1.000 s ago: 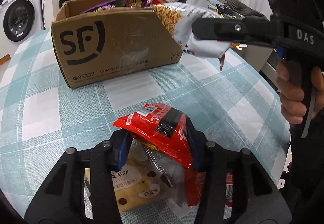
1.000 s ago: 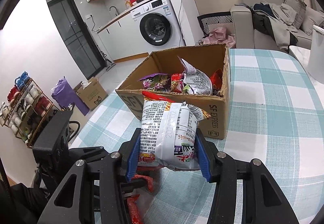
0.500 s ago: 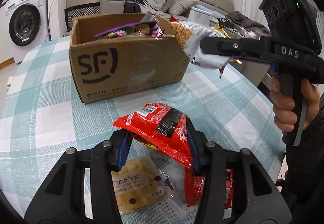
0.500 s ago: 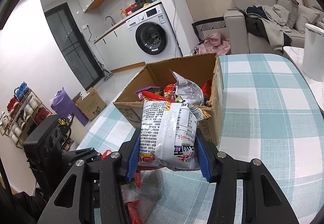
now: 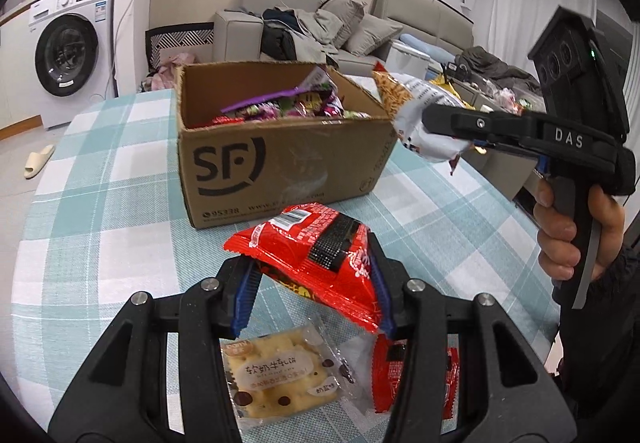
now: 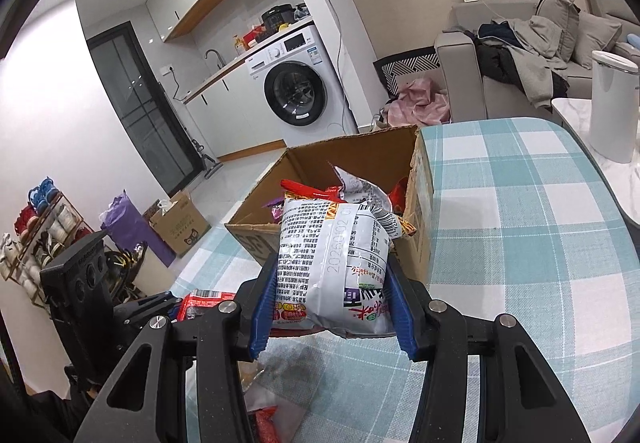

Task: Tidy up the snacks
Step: 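Lift both held packets and carry them over the cardboard box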

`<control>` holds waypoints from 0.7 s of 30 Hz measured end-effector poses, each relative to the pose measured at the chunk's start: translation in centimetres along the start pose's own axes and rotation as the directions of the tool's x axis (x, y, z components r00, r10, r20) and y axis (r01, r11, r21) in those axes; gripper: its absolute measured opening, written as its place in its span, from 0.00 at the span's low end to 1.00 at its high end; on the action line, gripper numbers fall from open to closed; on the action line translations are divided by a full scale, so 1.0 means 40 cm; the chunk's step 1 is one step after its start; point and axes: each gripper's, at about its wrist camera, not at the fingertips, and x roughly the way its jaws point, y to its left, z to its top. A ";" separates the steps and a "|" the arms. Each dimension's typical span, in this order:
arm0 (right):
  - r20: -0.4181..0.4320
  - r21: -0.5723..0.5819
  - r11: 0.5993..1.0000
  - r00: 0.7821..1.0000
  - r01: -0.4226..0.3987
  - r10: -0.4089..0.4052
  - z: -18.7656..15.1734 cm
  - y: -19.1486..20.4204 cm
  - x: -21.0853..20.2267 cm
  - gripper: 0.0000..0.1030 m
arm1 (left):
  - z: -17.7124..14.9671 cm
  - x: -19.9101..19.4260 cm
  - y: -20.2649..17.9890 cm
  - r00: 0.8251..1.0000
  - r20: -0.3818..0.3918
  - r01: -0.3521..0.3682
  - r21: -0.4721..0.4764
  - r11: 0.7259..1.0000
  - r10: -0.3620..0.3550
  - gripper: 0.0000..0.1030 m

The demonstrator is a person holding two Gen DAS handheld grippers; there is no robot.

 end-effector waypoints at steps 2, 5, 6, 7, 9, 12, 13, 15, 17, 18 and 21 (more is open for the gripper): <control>0.001 0.007 1.000 1.000 -0.001 0.001 0.002 -0.003 -0.003 0.49 | 0.004 -0.007 0.007 1.000 0.009 -0.003 -0.013 1.000 0.003 0.44; 0.007 0.014 1.000 1.000 0.001 -0.001 0.003 -0.007 -0.007 0.49 | 0.008 -0.016 0.015 1.000 0.020 -0.008 -0.026 1.000 0.008 0.44; 0.007 0.015 1.000 1.000 0.001 -0.001 0.004 -0.006 -0.009 0.49 | 0.009 -0.018 0.017 1.000 0.022 -0.009 -0.027 1.000 0.010 0.44; 0.008 0.015 1.000 1.000 0.002 -0.002 0.004 -0.005 -0.010 0.49 | 0.010 -0.018 0.019 1.000 0.024 -0.013 -0.028 1.000 0.013 0.44; 0.008 0.016 1.000 1.000 0.003 -0.003 0.005 -0.005 -0.010 0.49 | 0.011 -0.021 0.021 1.000 0.026 -0.016 -0.030 0.999 0.017 0.44; 0.009 0.014 1.000 1.000 0.003 -0.003 0.004 -0.002 -0.012 0.49 | 0.012 -0.025 0.024 0.999 0.029 -0.018 -0.035 0.999 0.019 0.44; 0.010 0.017 1.000 1.000 0.001 -0.001 0.004 -0.002 -0.012 0.49 | 0.013 -0.025 0.024 0.999 0.031 -0.019 -0.035 0.999 0.020 0.44; 0.009 0.015 1.000 1.000 0.004 -0.004 0.003 -0.001 -0.012 0.49 | 0.015 -0.026 0.027 0.999 0.035 -0.021 -0.039 0.999 0.023 0.44; 0.014 0.023 1.000 1.000 0.009 -0.010 0.005 0.001 -0.013 0.49 | 0.018 -0.028 0.029 0.999 0.039 -0.024 -0.044 0.999 0.026 0.44; 0.016 0.026 1.000 1.000 0.007 -0.008 0.005 0.002 -0.017 0.49 | 0.020 -0.030 0.031 0.999 0.042 -0.027 -0.048 0.998 0.029 0.44; 0.021 0.025 1.000 1.000 0.005 -0.006 0.007 0.007 -0.022 0.49 | 0.031 -0.039 0.034 0.998 0.056 -0.033 -0.056 0.998 0.036 0.44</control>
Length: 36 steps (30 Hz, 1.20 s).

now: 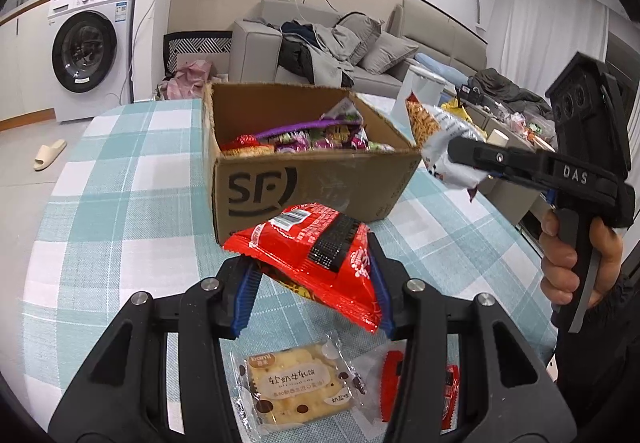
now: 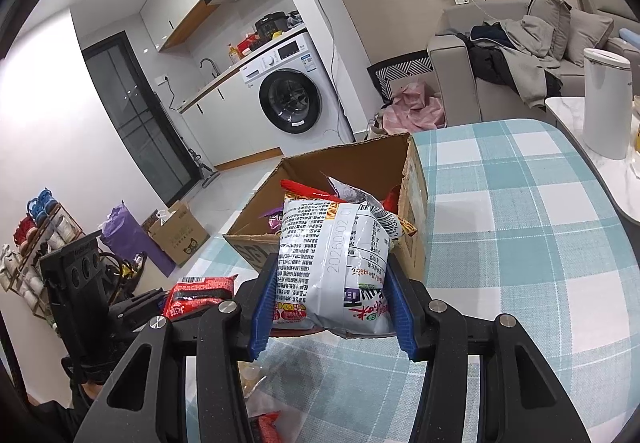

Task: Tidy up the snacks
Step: 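Lift both held packets and carry them over the cardboard box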

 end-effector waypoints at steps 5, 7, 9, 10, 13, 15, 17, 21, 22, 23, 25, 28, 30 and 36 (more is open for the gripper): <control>0.013 0.023 1.000 1.000 -0.001 0.001 0.012 -0.008 -0.005 0.49 | 0.031 -0.020 0.015 0.999 0.040 -0.017 -0.013 1.000 0.018 0.44; 0.022 0.031 1.000 1.000 0.000 -0.001 0.020 -0.010 -0.008 0.49 | 0.045 -0.022 0.019 0.998 0.050 -0.021 -0.018 1.000 0.022 0.44; 0.028 0.036 0.999 1.000 0.004 -0.005 0.029 -0.009 -0.008 0.49 | 0.059 -0.023 0.024 0.998 0.059 -0.025 -0.021 0.999 0.026 0.44; 0.028 0.036 0.999 1.000 0.005 -0.006 0.035 -0.007 -0.008 0.49 | 0.066 -0.024 0.024 0.998 0.062 -0.026 -0.021 0.999 0.027 0.44; 0.032 0.030 1.000 0.999 0.008 -0.009 0.050 0.000 -0.006 0.49 | 0.088 -0.024 0.025 0.996 0.081 -0.039 -0.017 0.999 0.041 0.44; 0.033 0.028 1.000 0.999 0.010 -0.011 0.061 0.007 -0.002 0.49 | 0.104 -0.024 0.028 0.995 0.089 -0.037 -0.027 0.999 0.039 0.44; 0.032 0.024 1.000 0.999 0.010 -0.010 0.072 0.013 0.004 0.49 | 0.120 -0.023 0.027 0.995 0.096 -0.037 -0.030 0.999 0.040 0.44; 0.030 0.017 1.000 1.000 0.010 -0.010 0.089 0.021 0.017 0.49 | 0.150 -0.019 0.022 0.992 0.113 -0.049 -0.024 0.999 0.052 0.44; 0.032 0.014 1.000 0.999 0.011 -0.012 0.094 0.024 0.019 0.49 | 0.159 -0.017 0.023 0.992 0.117 -0.050 -0.025 0.998 0.053 0.44; 0.030 0.013 1.000 0.999 0.013 -0.013 0.098 0.024 0.022 0.49 | 0.166 -0.016 0.022 0.991 0.121 -0.052 -0.028 0.998 0.055 0.44; 0.026 0.010 1.000 1.000 0.014 -0.014 0.105 0.025 0.030 0.49 | 0.182 -0.012 0.022 0.991 0.124 -0.051 -0.030 0.998 0.055 0.44; 0.024 0.004 1.000 1.000 0.017 -0.017 0.114 0.023 0.040 0.49 | 0.200 -0.006 0.018 0.989 0.132 -0.057 -0.022 0.998 0.060 0.44; 0.022 0.003 1.000 1.000 0.019 -0.019 0.117 0.022 0.045 0.49 | 0.211 -0.001 0.017 0.989 0.135 -0.061 -0.021 0.998 0.063 0.44; 0.016 0.009 1.000 1.000 0.021 -0.022 0.121 0.016 0.059 0.49 | 0.234 0.015 0.016 0.988 0.138 -0.068 -0.027 0.997 0.071 0.44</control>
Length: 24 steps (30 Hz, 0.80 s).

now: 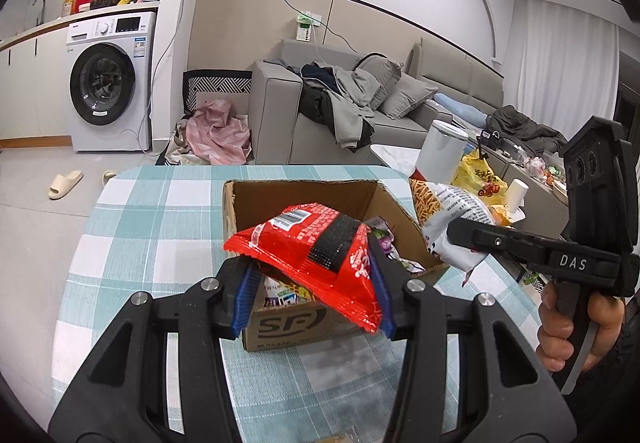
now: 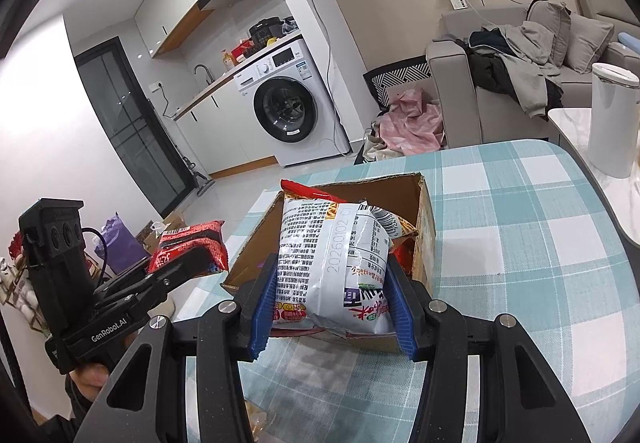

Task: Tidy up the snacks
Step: 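Lift both held packets and carry them over the cardboard box, then open the right tool over the box while the left tool releases the red packet inside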

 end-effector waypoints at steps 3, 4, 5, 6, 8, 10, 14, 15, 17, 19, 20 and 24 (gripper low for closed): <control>-0.002 0.000 1.000 1.000 0.000 0.000 0.003 0.000 0.004 0.49 | 0.007 0.013 -0.001 1.000 -0.004 -0.001 -0.001 1.000 0.001 0.44; -0.003 0.000 1.000 1.000 0.000 0.000 0.004 0.000 0.008 0.49 | 0.009 0.014 -0.003 1.000 -0.005 0.000 0.000 1.000 0.000 0.44; -0.004 -0.002 1.000 1.000 0.000 0.000 0.005 0.001 0.010 0.49 | 0.009 0.015 -0.004 1.000 -0.004 0.000 0.004 1.000 0.000 0.44; -0.005 -0.003 1.000 1.000 0.000 0.000 0.009 0.001 0.015 0.49 | 0.010 0.018 -0.002 1.000 -0.003 -0.003 0.007 1.000 0.003 0.44; -0.006 -0.007 1.000 1.000 0.000 0.000 0.011 0.001 0.022 0.49 | 0.014 0.029 -0.004 1.000 -0.001 -0.009 0.014 1.000 0.009 0.44; -0.007 -0.009 1.000 1.000 0.004 -0.004 0.013 0.002 0.027 0.49 | 0.015 0.040 -0.002 1.000 0.000 -0.010 0.013 1.000 0.010 0.44; -0.014 -0.006 1.000 1.000 0.009 -0.009 0.019 -0.001 0.041 0.49 | 0.021 0.062 0.002 1.000 -0.006 -0.016 0.015 1.000 0.016 0.44; -0.016 -0.006 1.000 1.000 0.010 -0.010 0.020 0.001 0.043 0.49 | 0.023 0.068 0.001 1.000 -0.006 -0.018 0.018 1.000 0.018 0.44; -0.015 -0.006 1.000 1.000 0.011 -0.011 0.023 0.000 0.048 0.49 | 0.024 0.080 0.000 1.000 -0.008 -0.020 0.017 1.000 0.021 0.44; -0.016 -0.006 1.000 1.000 0.015 -0.015 0.028 0.001 0.059 0.49 | 0.026 0.097 0.003 1.000 -0.017 -0.024 0.015 1.000 0.024 0.44; -0.017 -0.008 1.000 1.000 0.017 -0.017 0.032 0.002 0.064 0.49 | 0.027 0.107 0.005 0.999 -0.020 -0.026 0.015 1.000 0.026 0.44; -0.013 -0.018 0.999 1.000 0.028 -0.029 0.050 0.007 0.087 0.49 | 0.033 0.144 0.015 0.999 -0.030 -0.042 0.020 0.999 0.043 0.44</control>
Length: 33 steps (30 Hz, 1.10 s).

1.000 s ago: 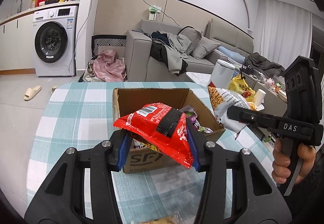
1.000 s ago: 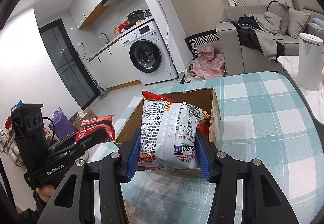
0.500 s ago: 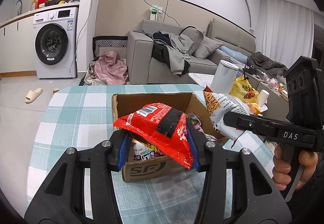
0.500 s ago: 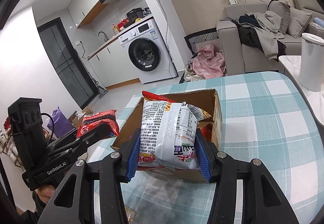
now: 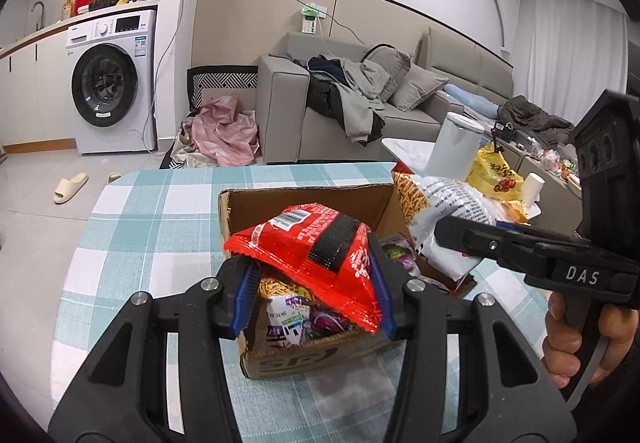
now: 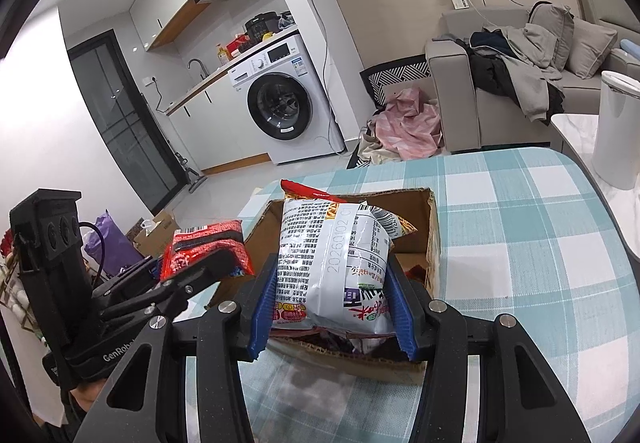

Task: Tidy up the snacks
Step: 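Open the right tool over the box while the left tool releases the red packet inside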

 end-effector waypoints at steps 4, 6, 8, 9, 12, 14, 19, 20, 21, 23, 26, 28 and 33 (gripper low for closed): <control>0.006 -0.004 1.000 1.000 0.020 -0.020 0.016 -0.004 0.024 0.49 | 0.009 0.031 0.014 1.000 -0.008 -0.009 -0.010 1.000 0.009 0.44; 0.004 0.008 1.000 1.000 0.021 -0.021 0.023 -0.012 0.036 0.49 | 0.012 0.045 0.020 1.000 -0.011 -0.013 -0.012 1.000 0.013 0.44; 0.011 0.014 1.000 1.000 0.025 -0.026 0.030 -0.017 0.043 0.49 | 0.014 0.060 0.025 1.000 -0.014 -0.019 -0.010 1.000 0.018 0.44; 0.014 0.018 0.999 1.000 0.026 -0.026 0.035 -0.020 0.048 0.49 | 0.014 0.069 0.028 1.000 -0.018 -0.021 -0.010 1.000 0.021 0.44; 0.011 0.030 0.999 1.000 0.029 -0.029 0.048 -0.026 0.067 0.49 | 0.010 0.094 0.034 0.999 -0.035 -0.023 -0.013 1.000 0.022 0.44; 0.003 0.030 0.999 1.000 0.030 -0.030 0.053 -0.028 0.080 0.49 | 0.007 0.107 0.033 0.999 -0.042 -0.029 -0.007 1.000 0.029 0.44; -0.023 0.027 0.999 0.999 0.034 -0.033 0.050 -0.029 0.117 0.49 | -0.008 0.140 0.030 0.997 -0.066 -0.041 0.010 0.999 0.042 0.44; -0.032 0.028 0.999 0.999 0.037 -0.036 0.049 -0.029 0.124 0.49 | -0.010 0.146 0.030 0.996 -0.072 -0.043 0.015 0.999 0.044 0.44; -0.037 0.028 0.999 0.999 0.038 -0.037 0.047 -0.031 0.131 0.49 | -0.014 0.152 0.028 0.996 -0.078 -0.044 0.022 0.999 0.046 0.44; -0.056 0.029 0.998 0.997 0.048 -0.046 0.045 -0.034 0.141 0.50 | -0.019 0.159 0.024 0.995 -0.090 -0.045 0.029 0.999 0.047 0.44; -0.065 0.029 0.997 0.996 0.070 -0.068 0.039 -0.041 0.150 0.50 | -0.029 0.166 0.023 0.994 -0.101 -0.046 0.032 0.998 0.049 0.44; -0.075 0.023 0.997 0.995 0.074 -0.073 0.036 -0.043 0.151 0.51 | -0.034 0.166 0.022 0.993 -0.105 -0.054 0.040 0.998 0.058 0.44; -0.075 0.006 0.999 0.996 0.045 -0.045 0.034 -0.032 0.136 0.70 | -0.035 0.156 0.023 0.991 -0.115 -0.065 0.042 0.997 0.069 0.54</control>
